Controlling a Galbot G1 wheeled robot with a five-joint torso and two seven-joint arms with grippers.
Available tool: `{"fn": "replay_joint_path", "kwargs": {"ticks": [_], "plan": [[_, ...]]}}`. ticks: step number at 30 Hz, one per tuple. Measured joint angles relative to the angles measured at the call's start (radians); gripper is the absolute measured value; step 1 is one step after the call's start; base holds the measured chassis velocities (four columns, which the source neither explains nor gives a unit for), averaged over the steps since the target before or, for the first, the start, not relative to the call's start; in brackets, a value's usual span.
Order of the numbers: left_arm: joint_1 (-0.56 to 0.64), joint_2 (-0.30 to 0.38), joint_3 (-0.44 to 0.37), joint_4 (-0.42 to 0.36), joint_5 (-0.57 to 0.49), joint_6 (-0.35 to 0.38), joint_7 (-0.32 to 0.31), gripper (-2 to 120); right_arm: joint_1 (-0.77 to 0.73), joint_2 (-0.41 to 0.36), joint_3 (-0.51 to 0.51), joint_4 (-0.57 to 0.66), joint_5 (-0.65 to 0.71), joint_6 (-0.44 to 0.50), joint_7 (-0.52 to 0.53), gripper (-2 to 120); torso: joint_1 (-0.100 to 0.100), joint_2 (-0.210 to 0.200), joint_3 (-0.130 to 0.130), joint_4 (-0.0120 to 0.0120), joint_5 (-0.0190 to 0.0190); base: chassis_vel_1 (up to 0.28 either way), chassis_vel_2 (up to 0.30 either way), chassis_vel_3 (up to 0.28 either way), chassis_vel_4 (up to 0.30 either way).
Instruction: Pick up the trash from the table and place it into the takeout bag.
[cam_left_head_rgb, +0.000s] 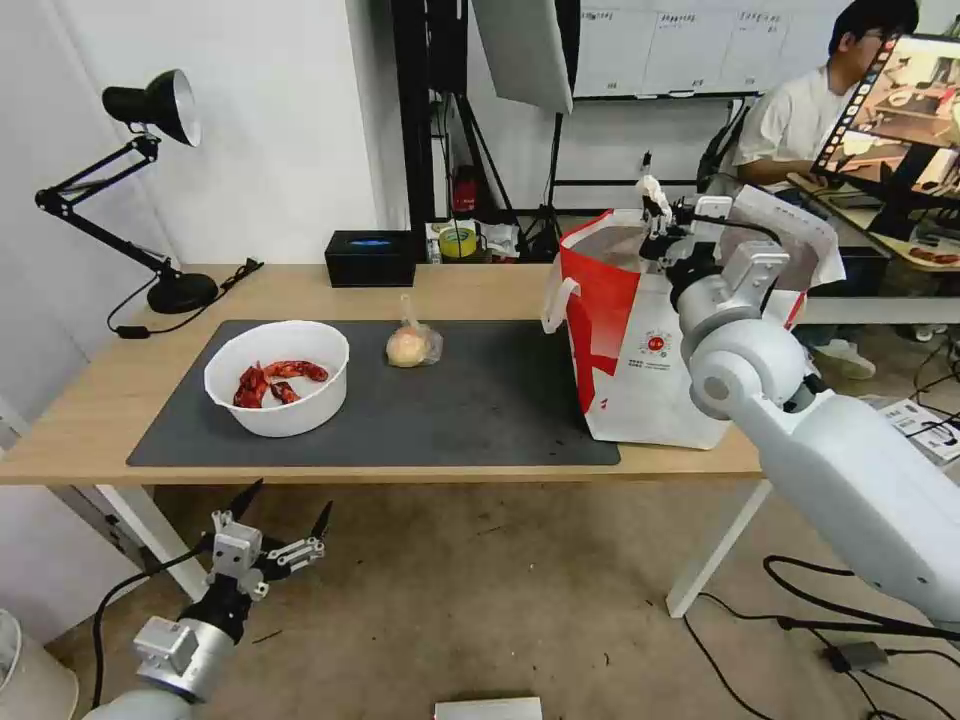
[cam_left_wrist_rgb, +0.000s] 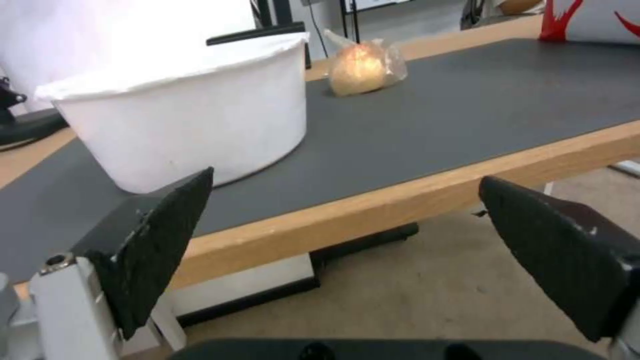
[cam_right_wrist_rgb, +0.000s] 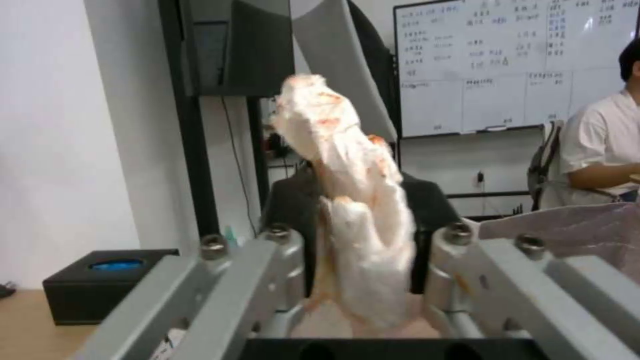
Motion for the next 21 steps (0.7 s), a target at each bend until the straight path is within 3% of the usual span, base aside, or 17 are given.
{"fn": "replay_joint_path", "kwargs": {"ticks": [16,19,21], "plan": [[0.010,0.003,-0.016,-0.017,-0.004,0.000,0.000,100,-0.008,-0.009,0.003,0.012,0.001,-0.017,0.001,82,0.000,0.000,0.000,0.0000,0.0000,0.000,0.000,0.000,0.000],[0.011,0.005,-0.020,-0.021,-0.007,0.000,0.000,100,-0.018,-0.016,0.008,0.038,0.011,-0.012,-0.002,97,0.000,0.000,0.000,0.0000,0.0000,0.000,0.000,0.000,0.000],[0.011,0.005,-0.020,-0.021,-0.007,0.000,0.000,100,-0.022,-0.017,0.009,0.047,0.012,-0.007,-0.004,99,0.000,0.000,0.000,0.0000,0.0000,0.000,0.000,0.000,0.000]]}}
